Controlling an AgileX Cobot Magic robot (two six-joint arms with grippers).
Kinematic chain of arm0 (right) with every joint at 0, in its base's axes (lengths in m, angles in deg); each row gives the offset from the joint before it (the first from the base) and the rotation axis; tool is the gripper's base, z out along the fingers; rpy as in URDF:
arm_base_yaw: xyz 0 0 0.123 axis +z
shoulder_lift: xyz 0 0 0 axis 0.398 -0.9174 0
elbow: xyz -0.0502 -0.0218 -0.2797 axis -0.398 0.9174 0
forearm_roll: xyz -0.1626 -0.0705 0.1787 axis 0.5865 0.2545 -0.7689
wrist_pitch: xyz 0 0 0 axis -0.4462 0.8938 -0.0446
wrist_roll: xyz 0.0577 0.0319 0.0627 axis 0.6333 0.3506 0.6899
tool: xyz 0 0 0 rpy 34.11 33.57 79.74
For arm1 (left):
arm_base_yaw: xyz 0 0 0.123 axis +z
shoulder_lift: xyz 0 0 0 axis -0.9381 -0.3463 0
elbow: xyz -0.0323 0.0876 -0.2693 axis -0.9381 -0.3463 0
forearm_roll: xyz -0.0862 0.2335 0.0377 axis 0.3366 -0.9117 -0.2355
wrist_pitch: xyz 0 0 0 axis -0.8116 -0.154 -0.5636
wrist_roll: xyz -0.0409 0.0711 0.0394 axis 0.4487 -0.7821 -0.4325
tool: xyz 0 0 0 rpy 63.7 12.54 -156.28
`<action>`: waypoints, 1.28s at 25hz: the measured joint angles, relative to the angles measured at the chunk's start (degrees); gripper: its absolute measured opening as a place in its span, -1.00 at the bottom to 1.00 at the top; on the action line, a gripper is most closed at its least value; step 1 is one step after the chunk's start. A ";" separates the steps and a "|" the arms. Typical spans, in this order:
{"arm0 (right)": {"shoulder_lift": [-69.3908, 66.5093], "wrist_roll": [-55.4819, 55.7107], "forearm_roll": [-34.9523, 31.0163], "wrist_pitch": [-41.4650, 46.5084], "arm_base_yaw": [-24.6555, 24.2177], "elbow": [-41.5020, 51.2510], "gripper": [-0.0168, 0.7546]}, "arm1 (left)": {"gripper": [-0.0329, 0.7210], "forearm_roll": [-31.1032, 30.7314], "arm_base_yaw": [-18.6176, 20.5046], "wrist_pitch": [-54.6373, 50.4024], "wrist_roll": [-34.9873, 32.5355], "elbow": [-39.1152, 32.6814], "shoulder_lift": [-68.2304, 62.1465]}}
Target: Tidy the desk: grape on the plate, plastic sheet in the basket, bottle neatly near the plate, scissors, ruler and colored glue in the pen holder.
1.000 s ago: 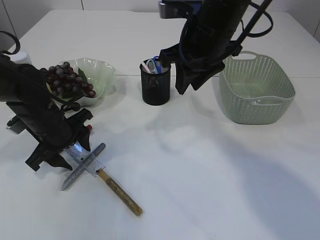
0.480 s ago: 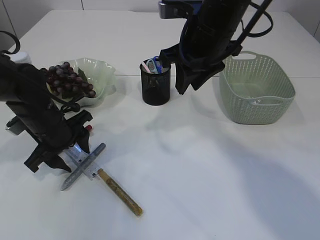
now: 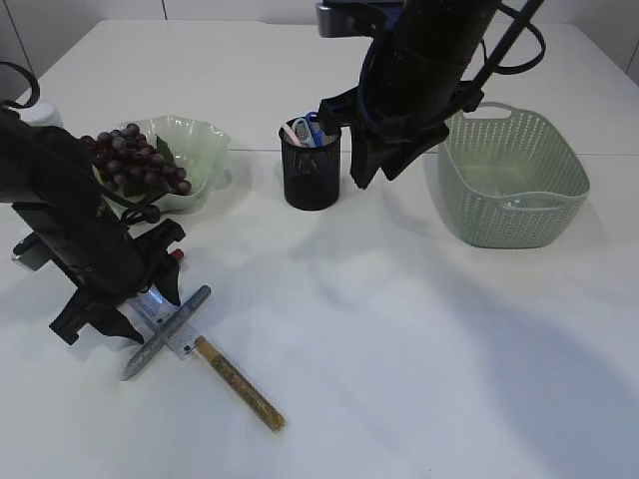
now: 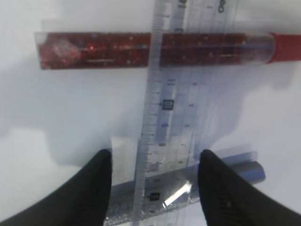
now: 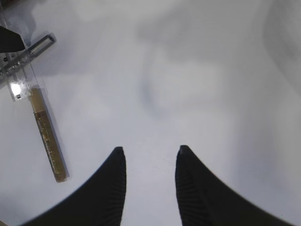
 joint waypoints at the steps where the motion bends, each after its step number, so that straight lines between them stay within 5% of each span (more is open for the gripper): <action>1: 0.00 0.00 0.00 0.00 0.00 0.00 -0.20 | 0.24 0.12 0.00 0.00 0.00 0.00 0.00; 19: 0.00 -0.03 0.00 0.00 0.00 0.00 -0.20 | 0.13 0.21 0.00 0.20 0.00 0.00 0.00; 25: 0.00 -0.13 0.00 0.00 0.00 0.00 -0.20 | -0.15 0.21 0.00 0.20 0.00 0.00 0.00; 32: 0.00 -0.16 0.00 0.00 0.00 0.00 -0.20 | -0.16 0.21 0.00 0.85 0.00 0.00 0.00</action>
